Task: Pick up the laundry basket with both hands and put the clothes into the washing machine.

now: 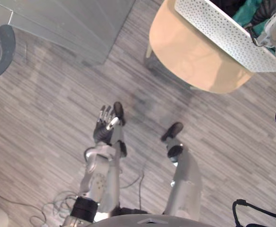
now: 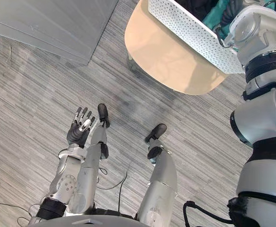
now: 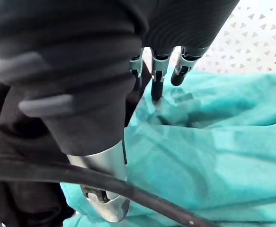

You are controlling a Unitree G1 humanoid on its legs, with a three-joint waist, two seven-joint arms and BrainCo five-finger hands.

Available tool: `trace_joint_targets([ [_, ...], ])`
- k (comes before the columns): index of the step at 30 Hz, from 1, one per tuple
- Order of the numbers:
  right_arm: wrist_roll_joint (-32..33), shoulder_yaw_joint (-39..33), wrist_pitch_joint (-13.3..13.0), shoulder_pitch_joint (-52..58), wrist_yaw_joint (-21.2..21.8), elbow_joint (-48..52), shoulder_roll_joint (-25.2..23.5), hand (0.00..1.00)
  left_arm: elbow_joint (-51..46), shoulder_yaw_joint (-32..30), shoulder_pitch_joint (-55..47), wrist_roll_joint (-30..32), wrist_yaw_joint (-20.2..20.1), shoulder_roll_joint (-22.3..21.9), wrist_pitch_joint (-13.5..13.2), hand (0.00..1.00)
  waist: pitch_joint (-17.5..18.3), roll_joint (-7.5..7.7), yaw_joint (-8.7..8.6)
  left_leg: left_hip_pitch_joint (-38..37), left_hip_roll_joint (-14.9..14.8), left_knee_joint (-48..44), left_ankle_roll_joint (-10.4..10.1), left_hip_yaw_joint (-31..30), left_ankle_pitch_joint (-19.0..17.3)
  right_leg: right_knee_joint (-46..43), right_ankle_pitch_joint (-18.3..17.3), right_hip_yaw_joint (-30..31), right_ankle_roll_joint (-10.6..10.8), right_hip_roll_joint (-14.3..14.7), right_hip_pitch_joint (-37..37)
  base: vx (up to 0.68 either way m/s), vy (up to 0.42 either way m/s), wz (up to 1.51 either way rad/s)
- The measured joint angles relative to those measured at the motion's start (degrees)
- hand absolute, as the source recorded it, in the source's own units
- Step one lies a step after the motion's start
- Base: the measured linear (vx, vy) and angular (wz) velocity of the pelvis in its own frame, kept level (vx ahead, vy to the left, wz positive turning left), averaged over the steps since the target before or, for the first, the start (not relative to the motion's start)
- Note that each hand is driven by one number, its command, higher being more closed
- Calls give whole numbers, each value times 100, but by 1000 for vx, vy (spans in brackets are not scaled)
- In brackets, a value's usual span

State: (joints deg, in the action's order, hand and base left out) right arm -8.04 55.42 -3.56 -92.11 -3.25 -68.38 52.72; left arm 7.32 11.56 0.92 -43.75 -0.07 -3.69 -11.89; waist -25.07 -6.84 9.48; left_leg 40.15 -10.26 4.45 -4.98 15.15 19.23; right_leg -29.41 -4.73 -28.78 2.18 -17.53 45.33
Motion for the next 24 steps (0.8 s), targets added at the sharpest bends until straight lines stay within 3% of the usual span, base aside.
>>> trace_joint_targets([
  [6, -143, -258, 122, 17, -110, -9, -228, 0, 0, 93, 4, 8, 11, 0, 34, 0, 2, -3, 7, 10, -79, -259, -2, 47, 9, 4, 16, 40, -27, 54, -84, 42, -34, -3],
  [10, -142, -346, 132, 124, -103, 49, -732, 0, 3, 241, -3, 112, 1, 21, 73, 0, 2, -2, 53, 216, -432, -1689, 39, 61, -882, -11, 28, 252, -54, 216, -343, -20, -87, -31],
  [13, -142, -960, 155, 383, -101, 291, -833, 0, 14, 495, -4, 587, -53, 82, 185, 0, 1, -1, 8, 420, -581, -2851, 63, -82, -1578, -422, -183, 364, -59, 144, -446, -38, -1, -15],
  [14, -143, -1353, 245, 564, -97, 301, -960, 0, 64, 558, -6, 846, -86, 85, 238, 0, 1, 0, -73, 481, -659, -3404, 48, -186, -1983, -724, -349, 375, -96, 79, -536, -41, 35, 4],
  [17, -141, -2018, 351, 778, -98, 693, -1256, 0, 121, 515, -41, 1180, -92, 94, 282, 0, -11, 26, -78, 318, -731, -3777, 69, -148, -2336, -933, -353, 457, -99, 45, -640, -44, 18, -22],
  [19, -142, -2154, 319, 839, -101, 912, -1532, 0, 133, 433, -75, 1265, -73, 129, 284, 0, -21, 44, -69, 49, -710, -3587, 92, 15, -2329, -1067, -91, 177, -208, -134, -598, -16, -16, -46],
  [21, -158, -2208, 271, 943, -57, 913, -1736, 0, 140, 410, -77, 1270, -75, 268, 280, 0, -12, 113, -53, -188, -701, -3358, 88, 126, -2202, -294, -10, -58, -387, 38, -882, -10, -68, -27],
  [22, -282, -2372, 279, 1005, -57, 923, -1742, 0, 148, 424, -95, 1300, -81, 264, 281, 0, -13, 105, -96, -281, -696, -3102, 56, 49, -2088, -133, 8, -182, -405, 163, -1038, 46, -122, 27],
  [24, -372, -2700, 362, 1181, -58, 933, -1738, 0, 311, 425, -143, 1362, -131, 204, 332, 0, -24, 124, -306, -525, -686, -2866, 104, 8, -1766, -157, -186, -366, -364, 126, -1296, 88, -149, 48],
])
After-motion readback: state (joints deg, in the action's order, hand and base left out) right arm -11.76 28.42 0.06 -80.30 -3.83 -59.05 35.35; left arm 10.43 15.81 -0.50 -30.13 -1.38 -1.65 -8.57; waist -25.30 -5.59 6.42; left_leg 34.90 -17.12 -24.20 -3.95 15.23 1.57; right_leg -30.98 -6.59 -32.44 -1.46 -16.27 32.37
